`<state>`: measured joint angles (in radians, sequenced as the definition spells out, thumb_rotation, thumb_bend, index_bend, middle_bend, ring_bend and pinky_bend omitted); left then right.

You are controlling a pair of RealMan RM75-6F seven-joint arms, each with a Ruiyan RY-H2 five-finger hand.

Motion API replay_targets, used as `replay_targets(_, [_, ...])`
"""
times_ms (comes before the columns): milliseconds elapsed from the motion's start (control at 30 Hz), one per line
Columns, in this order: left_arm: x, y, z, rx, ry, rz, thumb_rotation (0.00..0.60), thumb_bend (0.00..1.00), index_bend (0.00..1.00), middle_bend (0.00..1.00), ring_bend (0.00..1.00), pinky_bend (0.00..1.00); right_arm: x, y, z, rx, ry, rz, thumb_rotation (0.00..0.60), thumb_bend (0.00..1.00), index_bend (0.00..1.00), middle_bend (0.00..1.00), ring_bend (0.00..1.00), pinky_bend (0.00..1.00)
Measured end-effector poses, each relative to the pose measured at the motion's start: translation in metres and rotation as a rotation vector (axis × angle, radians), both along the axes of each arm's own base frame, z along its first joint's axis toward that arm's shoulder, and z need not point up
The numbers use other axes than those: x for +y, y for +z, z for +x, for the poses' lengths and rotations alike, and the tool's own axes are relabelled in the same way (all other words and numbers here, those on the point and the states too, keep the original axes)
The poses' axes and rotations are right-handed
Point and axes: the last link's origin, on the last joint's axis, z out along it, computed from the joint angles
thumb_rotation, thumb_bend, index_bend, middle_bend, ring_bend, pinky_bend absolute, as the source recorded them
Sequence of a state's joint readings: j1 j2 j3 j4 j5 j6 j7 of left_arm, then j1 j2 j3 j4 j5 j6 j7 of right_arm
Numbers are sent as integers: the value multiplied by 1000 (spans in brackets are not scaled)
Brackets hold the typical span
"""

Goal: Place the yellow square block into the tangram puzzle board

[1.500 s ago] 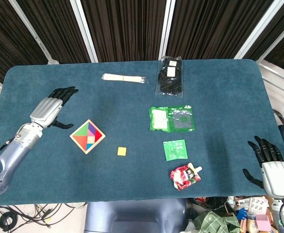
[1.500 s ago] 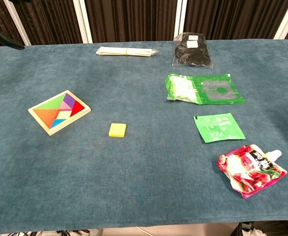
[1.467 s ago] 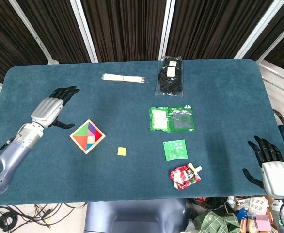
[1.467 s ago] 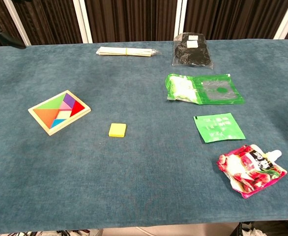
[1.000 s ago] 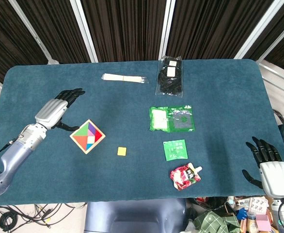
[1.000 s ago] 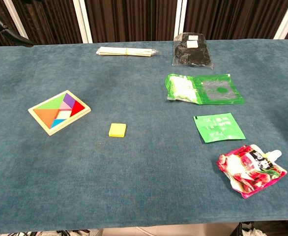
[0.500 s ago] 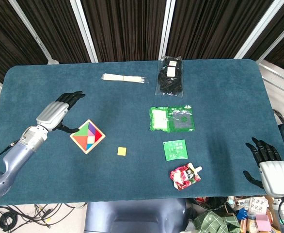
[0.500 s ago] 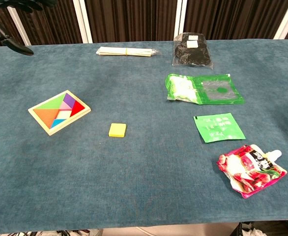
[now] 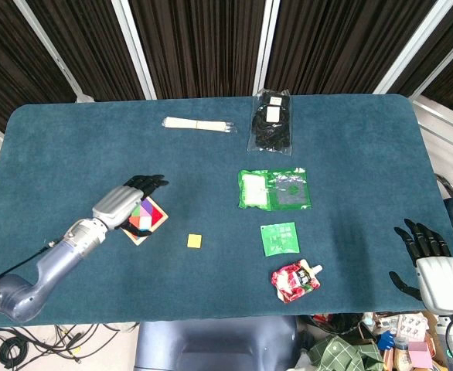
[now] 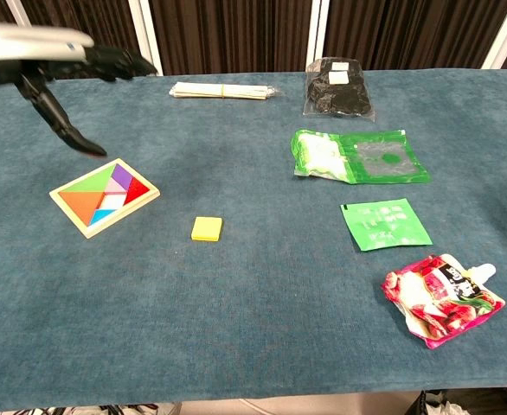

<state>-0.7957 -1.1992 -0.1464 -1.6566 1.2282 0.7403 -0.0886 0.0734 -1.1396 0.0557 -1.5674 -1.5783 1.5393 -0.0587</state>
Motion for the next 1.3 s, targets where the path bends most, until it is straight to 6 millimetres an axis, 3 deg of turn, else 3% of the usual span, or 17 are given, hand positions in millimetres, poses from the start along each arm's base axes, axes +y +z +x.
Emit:
replay_targets(267, [-23, -42, 15, 76, 16, -40, 600, 152, 221, 0, 0, 0, 0, 0, 0, 0, 1, 0, 600, 153, 149, 40, 72, 128])
replay_targets(633, [-50, -99, 37, 126, 93, -45, 600, 152, 256, 0, 0, 0, 0, 1, -1, -3, -2, -4, 600, 153, 148, 40, 72, 128])
replay_targets(833, [-49, -117, 44, 142, 98, -26, 600, 194, 282, 0, 0, 0, 0, 1, -2, -3, -5, 0, 600, 153, 147, 40, 72, 128])
replay_targets(1300, [-31, -135, 47, 165, 120, 40, 600, 230, 342, 0, 0, 0, 0, 1, -2, -4, -9, 4, 600, 154, 147, 40, 72, 128])
